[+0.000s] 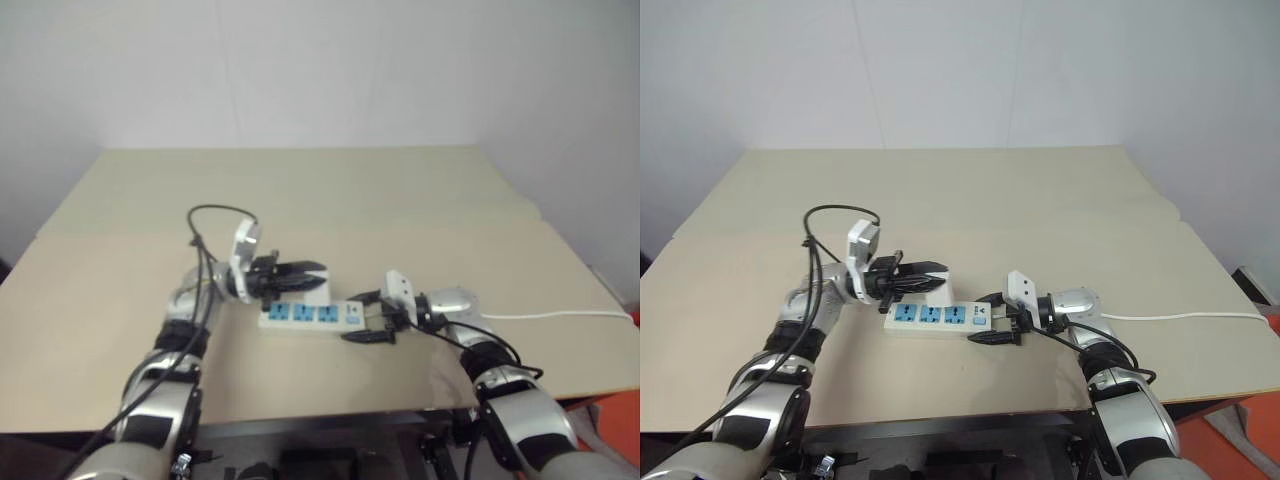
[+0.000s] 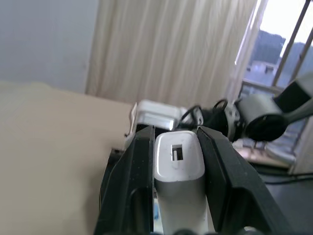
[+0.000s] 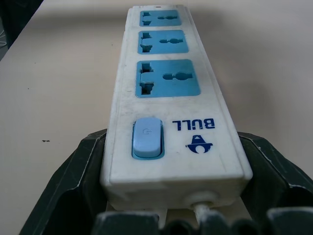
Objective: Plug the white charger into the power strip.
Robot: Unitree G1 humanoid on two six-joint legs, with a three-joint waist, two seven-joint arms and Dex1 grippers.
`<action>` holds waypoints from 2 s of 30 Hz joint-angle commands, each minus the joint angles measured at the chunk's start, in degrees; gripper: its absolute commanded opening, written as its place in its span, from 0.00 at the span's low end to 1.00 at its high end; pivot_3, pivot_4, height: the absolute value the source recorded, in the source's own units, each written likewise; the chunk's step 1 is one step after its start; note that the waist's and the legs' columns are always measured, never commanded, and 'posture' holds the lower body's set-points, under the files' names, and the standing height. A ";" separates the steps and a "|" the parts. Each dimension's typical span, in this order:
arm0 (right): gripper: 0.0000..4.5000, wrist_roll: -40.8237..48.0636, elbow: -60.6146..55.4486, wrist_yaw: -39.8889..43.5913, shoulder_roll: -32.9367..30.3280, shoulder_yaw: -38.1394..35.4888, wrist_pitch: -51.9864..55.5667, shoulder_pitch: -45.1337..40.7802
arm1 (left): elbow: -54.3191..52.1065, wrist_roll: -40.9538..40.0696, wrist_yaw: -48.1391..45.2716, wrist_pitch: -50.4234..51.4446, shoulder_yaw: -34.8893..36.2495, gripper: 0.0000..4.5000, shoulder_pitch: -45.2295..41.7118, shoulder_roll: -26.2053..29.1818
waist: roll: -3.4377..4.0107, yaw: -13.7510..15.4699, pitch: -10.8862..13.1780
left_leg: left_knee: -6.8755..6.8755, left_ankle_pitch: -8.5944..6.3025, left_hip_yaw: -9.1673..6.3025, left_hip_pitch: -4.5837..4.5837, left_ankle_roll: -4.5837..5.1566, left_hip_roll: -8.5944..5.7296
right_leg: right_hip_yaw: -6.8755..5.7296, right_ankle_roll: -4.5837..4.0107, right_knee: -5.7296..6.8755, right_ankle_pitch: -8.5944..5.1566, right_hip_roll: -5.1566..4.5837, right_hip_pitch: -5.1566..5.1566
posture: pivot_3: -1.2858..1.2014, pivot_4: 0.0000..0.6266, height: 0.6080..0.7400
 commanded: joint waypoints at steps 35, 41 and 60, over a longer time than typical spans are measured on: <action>0.76 -2.61 0.22 -1.96 0.88 1.44 -0.22 1.79 | 10.00 2.25 -0.55 -15.54 -8.24 0.23 -4.83 0.27 | 0.00 -0.11 0.00 | -0.03 -0.01 -0.04 0.00 0.01 0.03 | 0.01 0.01 -0.14 0.00 0.03 -0.02 | 0.52 0.24 1.00; 0.76 -2.60 -0.06 -2.20 0.92 1.42 -0.31 2.02 | 9.66 2.63 -0.55 -16.25 -9.22 0.23 -3.90 0.05 | 0.00 -0.12 0.00 | -0.04 -0.01 -0.05 0.00 0.01 0.04 | 0.01 0.00 -0.14 0.00 0.03 -0.02 | 0.52 0.24 1.00; 0.76 -2.53 -0.64 -2.12 0.53 1.34 0.13 2.33 | 13.42 5.87 -0.55 -19.30 -6.90 0.23 -4.82 -1.50 | 0.00 -0.11 0.00 | -0.05 -0.01 -0.04 0.00 0.02 0.05 | 0.02 0.01 -0.17 0.00 0.05 -0.03 | 0.52 0.24 1.00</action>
